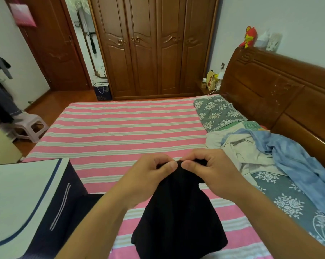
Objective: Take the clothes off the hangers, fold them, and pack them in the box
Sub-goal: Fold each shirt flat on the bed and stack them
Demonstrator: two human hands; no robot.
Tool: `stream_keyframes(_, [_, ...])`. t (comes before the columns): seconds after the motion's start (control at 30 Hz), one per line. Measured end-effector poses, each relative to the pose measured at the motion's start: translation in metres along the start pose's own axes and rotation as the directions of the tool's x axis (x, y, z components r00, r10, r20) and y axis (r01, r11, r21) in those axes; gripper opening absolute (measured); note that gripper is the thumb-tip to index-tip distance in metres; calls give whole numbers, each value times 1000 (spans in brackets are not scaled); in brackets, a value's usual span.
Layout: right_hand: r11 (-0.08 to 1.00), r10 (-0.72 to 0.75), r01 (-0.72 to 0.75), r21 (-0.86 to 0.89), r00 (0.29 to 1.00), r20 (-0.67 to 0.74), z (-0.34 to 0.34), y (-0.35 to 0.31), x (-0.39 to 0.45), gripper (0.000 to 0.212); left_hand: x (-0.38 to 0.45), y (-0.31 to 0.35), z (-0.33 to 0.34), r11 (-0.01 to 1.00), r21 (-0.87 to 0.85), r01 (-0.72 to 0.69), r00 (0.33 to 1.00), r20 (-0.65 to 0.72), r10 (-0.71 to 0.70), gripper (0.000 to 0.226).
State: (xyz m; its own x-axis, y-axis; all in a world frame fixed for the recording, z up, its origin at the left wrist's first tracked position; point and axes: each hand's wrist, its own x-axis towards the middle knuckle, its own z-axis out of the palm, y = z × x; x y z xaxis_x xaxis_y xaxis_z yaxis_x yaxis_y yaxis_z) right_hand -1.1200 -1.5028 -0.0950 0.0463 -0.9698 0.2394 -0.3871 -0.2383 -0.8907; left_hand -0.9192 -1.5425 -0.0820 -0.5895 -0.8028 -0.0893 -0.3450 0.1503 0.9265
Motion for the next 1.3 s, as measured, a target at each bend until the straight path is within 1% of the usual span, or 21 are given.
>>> stream_keyframes(0.07, [988,99,-106,114,993,63,-2,-2,-2,18,-1,0,2,995,-83,47,999,-1,-47,28])
stream_keyframes(0.1, [984,118,-127,124,990,81,-3,-3,-2,17,-3,1,3,988,-133,81,997,7,-80,29])
stream_keyframes(0.2, [987,121,-128,94,990,77,-4,-4,-4,15,-3,-5,6,951,-282,125,992,52,-114,32])
stream_keyframes(0.27, [993,106,-109,44,993,60,-5,-4,-5,14,-3,-8,9,928,-350,131,991,52,-121,33])
stream_keyframes(0.33, [993,29,-26,-116,999,21,-4,-2,-4,13,-1,-8,13,941,-317,120,992,5,-125,31])
stream_keyframes(0.4, [933,-142,138,-332,990,12,-4,1,-4,10,0,-6,18,984,-161,76,995,-55,-86,27])
stream_keyframes(0.43, [891,-220,212,-401,975,28,-3,3,-5,10,-1,-5,19,995,-78,55,996,-70,-61,26])
stream_keyframes(0.47, [863,-271,261,-433,962,39,-2,5,-5,9,-1,-4,19,999,-26,45,996,-75,-47,25])
stream_keyframes(0.5, [851,-300,287,-440,953,40,-2,6,-6,8,-1,-4,19,998,-28,50,996,-69,-52,25])
stream_keyframes(0.53, [849,-321,301,-435,947,28,-2,7,-6,8,-1,-4,18,993,-87,74,995,-60,-79,26])
stream_keyframes(0.57, [854,-339,308,-420,941,2,-2,8,-7,8,0,-4,18,971,-207,118,991,-43,-129,26])
stream_keyframes(0.63, [880,-360,313,-358,930,-73,-4,10,-9,10,2,-4,18,857,-470,212,971,-1,-240,26])
stream_keyframes(0.67, [893,-363,315,-322,927,-99,-6,12,-11,11,3,-5,19,812,-536,231,962,3,-272,25])
stream_keyframes(0.7, [903,-360,316,-289,926,-111,-10,14,-13,10,5,-5,21,789,-566,239,957,0,-290,23])
stream_keyframes(0.77, [918,-341,309,-250,935,-94,-20,20,-18,9,8,-5,25,765,-597,242,953,-4,-305,18])
stream_keyframes(0.87, [907,-337,315,-279,941,-35,-36,27,-21,10,15,-1,35,757,-608,240,949,-19,-316,16])
stream_keyframes(1.0, [797,-441,436,-418,893,91,-58,34,-16,15,28,9,53,764,-601,234,946,-40,-321,18])
stream_keyframes(1.07, [756,-476,484,-441,869,136,-74,36,-15,13,35,16,62,765,-598,239,943,-46,-331,19])
stream_keyframes(1.17, [730,-503,530,-431,844,186,-98,35,-14,13,48,29,79,767,-594,243,939,-54,-339,18])
stream_keyframes(1.23, [730,-508,543,-414,837,203,-107,36,-11,11,54,40,93,777,-587,229,945,-58,-323,18])
stream_keyframes(1.3, [745,-512,536,-397,841,174,-114,41,-7,8,59,46,107,793,-571,212,946,-84,-313,18])
